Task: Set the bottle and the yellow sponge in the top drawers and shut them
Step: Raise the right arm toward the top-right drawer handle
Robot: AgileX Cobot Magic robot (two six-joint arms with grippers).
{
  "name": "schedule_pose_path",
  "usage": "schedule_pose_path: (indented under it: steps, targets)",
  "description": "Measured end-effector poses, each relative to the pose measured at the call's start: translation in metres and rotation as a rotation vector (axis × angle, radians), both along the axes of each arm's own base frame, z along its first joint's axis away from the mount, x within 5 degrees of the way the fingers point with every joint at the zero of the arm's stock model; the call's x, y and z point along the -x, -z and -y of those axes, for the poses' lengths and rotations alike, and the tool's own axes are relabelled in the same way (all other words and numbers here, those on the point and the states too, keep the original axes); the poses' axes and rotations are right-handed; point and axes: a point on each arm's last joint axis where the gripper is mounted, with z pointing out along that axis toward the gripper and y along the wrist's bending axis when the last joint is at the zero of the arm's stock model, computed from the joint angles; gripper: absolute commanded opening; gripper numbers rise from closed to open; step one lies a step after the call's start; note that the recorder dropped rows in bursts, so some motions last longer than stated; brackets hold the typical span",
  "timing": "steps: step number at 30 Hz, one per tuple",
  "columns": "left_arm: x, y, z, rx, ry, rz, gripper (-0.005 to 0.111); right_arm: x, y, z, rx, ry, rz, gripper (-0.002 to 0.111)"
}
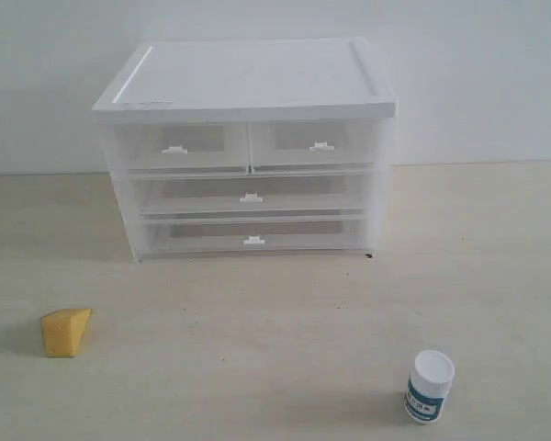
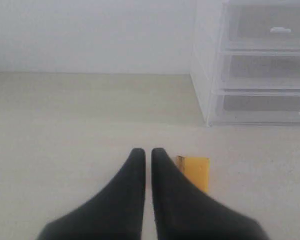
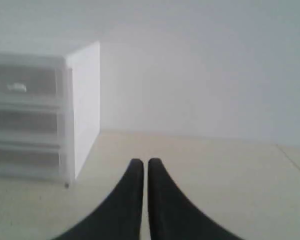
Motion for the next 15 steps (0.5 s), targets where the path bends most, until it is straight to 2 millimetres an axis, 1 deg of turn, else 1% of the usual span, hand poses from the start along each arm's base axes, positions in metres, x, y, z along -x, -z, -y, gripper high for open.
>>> schedule_pose_path:
  steps: [2, 3, 4, 6, 7, 9, 10, 12, 13, 14, 15]
  targets:
    - [0.000, 0.000, 0.000, 0.000, 0.000, 0.000, 0.004, 0.002, -0.016, 0.000, -0.110, -0.020, 0.174, 0.001]
    - [0.000, 0.000, 0.000, 0.000, 0.000, 0.000, 0.004, 0.004, -0.021, 0.000, -0.148, -0.030, 0.219, 0.001]
    - [0.000, 0.000, 0.000, 0.000, 0.000, 0.000, 0.004, 0.006, -0.026, 0.000, -0.231, -0.053, 0.277, 0.001]
    - [0.000, 0.000, 0.000, 0.000, 0.000, 0.000, 0.004, 0.007, -0.029, -0.001, -0.286, -0.073, 0.305, 0.001]
    - [0.000, 0.000, 0.000, 0.000, 0.000, 0.000, 0.004, 0.007, -0.035, -0.001, -0.284, -0.081, 0.316, 0.001]
    - [0.000, 0.000, 0.000, 0.000, 0.000, 0.000, 0.004, 0.004, -0.055, -0.002, -0.275, -0.083, 0.320, 0.001]
    - [0.000, 0.000, 0.000, 0.000, 0.000, 0.000, 0.004, -0.003, -0.067, -0.002, -0.259, -0.078, 0.300, 0.001]
    - [0.000, 0.000, 0.000, 0.000, 0.000, 0.000, 0.004, -0.012, -0.083, -0.003, -0.240, -0.074, 0.286, 0.001]
    - [0.000, 0.000, 0.000, 0.000, 0.000, 0.000, 0.004, -0.021, -0.091, -0.004, -0.224, -0.070, 0.271, 0.001]
    - [0.000, 0.000, 0.000, 0.000, 0.000, 0.000, 0.004, -0.033, -0.101, -0.005, -0.209, -0.066, 0.251, 0.001]
    - [0.000, 0.000, 0.000, 0.000, 0.000, 0.000, 0.004, -0.046, -0.105, -0.006, -0.195, -0.063, 0.228, 0.001]
